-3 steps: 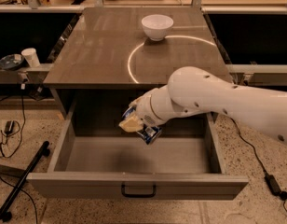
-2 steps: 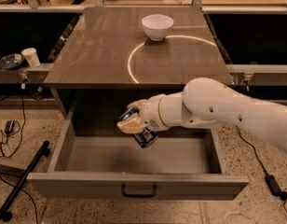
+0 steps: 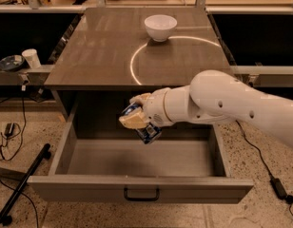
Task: Pick pepsi can from top drawer and place on counter
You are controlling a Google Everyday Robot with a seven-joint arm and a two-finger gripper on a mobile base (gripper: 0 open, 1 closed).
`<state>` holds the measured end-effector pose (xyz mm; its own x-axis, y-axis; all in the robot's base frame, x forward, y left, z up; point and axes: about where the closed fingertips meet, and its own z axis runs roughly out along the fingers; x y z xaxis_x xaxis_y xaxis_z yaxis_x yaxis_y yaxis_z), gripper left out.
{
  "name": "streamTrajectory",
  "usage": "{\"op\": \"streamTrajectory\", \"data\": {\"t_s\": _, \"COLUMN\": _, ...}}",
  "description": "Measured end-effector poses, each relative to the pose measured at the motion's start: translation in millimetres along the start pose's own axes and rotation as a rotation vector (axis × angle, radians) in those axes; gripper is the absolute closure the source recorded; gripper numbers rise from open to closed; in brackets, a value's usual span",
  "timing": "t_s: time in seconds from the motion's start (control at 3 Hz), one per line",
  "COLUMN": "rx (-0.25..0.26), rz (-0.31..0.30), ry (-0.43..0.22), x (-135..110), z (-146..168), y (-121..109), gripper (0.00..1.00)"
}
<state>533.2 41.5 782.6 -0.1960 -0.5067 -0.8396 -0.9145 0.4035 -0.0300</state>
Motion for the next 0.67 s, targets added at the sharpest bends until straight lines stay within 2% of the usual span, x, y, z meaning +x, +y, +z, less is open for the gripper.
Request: {"op": "streamTrajectory", "data": {"t_s": 0.67, "rx": 0.039, "rz": -0.039, "ry": -0.039, "x": -30, "z": -26, "y": -6, "gripper": 1.0}}
